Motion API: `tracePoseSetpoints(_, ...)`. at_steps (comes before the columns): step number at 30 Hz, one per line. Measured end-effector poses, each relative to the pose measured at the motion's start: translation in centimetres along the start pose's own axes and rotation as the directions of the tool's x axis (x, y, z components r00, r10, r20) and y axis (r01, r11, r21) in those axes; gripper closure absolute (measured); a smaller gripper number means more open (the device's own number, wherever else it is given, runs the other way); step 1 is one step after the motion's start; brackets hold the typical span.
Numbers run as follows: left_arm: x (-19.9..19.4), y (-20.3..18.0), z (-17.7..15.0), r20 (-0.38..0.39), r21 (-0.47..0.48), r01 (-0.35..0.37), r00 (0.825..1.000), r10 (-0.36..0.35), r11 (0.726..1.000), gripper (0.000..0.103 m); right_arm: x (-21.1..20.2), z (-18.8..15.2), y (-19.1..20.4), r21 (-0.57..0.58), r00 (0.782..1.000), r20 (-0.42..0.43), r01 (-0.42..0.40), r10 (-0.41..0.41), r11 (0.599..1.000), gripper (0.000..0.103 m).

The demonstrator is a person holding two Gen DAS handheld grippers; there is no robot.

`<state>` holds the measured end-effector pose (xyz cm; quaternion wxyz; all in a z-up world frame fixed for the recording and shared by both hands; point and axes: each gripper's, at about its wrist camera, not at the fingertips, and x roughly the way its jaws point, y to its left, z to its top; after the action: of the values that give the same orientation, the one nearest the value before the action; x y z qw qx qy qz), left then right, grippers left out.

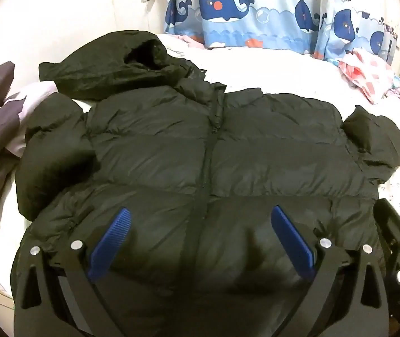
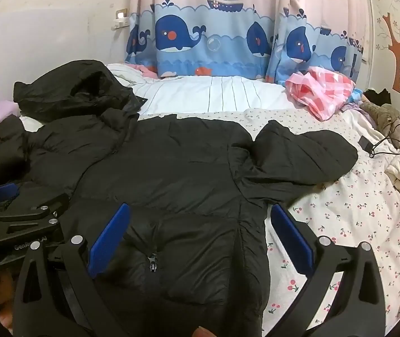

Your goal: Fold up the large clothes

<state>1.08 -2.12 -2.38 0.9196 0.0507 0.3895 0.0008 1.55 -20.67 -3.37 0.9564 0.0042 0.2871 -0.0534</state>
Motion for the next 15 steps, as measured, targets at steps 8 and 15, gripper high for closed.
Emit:
tracePoseSetpoints(8, 0.13, 0.10, -0.10, -0.001, 0.011, -0.012, 1.000, 0.012, 1.000, 0.007, 0.07, 0.15, -0.05, -0.003, 1.000, -0.006, 0.004, -0.004, 1.000, 0.006)
tracePoseSetpoints(15, 0.18, 0.18, -0.10, 0.001, 0.011, -0.016, 1.000, 0.016, 1.000, 0.007, 0.07, 0.08, 0.11, -0.004, 1.000, -0.003, 0.006, -0.006, 1.000, 0.006)
